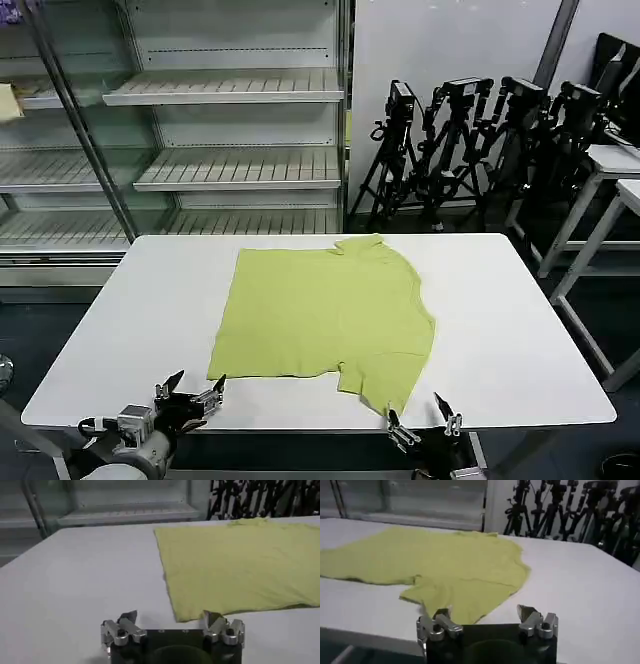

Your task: Fold and organize the clothes.

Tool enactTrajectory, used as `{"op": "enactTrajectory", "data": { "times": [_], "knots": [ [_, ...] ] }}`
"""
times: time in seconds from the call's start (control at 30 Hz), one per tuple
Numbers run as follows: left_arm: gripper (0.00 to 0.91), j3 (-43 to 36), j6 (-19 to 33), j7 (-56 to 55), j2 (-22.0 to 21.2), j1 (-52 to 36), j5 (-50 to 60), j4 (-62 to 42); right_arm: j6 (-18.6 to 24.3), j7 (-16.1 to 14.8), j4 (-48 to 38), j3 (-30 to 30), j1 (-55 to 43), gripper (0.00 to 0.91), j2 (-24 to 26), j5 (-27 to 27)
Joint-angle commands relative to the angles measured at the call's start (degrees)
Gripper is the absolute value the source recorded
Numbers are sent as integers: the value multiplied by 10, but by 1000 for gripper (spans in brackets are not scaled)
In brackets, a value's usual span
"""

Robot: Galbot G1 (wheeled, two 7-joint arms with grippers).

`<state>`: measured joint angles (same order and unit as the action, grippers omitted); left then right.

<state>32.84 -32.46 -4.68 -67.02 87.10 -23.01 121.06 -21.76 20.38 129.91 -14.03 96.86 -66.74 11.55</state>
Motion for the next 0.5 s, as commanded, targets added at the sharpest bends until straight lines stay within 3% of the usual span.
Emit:
{"op": "enactTrajectory", "data": {
  "times": [0.03,0.07,0.1,0.13,0.17,0.2,0.5],
  "knots": [
    [725,0,-7,-2,1,-4,0,-8,-39,9,1,15,-8,907,0,5],
    [171,0,-7,-1,1,-4,0,-8,-41,8,0,15,-8,776,0,6],
    [30,0,-7,1,2,-3,-1,-8,-42,8,0,15,-9,514,0,7],
    [10,0,-6,4,2,-3,-1,-7,-46,7,-2,16,-10,101,0,12],
    [10,0,-7,6,2,-2,0,-6,-49,6,-3,16,-11,30,0,16],
    [10,-2,-6,7,2,-2,0,-6,-54,6,-5,15,-13,0,0,21],
    [10,-6,-6,13,-3,0,8,-7,-82,6,-10,15,-20,0,0,48]
  ]
}}
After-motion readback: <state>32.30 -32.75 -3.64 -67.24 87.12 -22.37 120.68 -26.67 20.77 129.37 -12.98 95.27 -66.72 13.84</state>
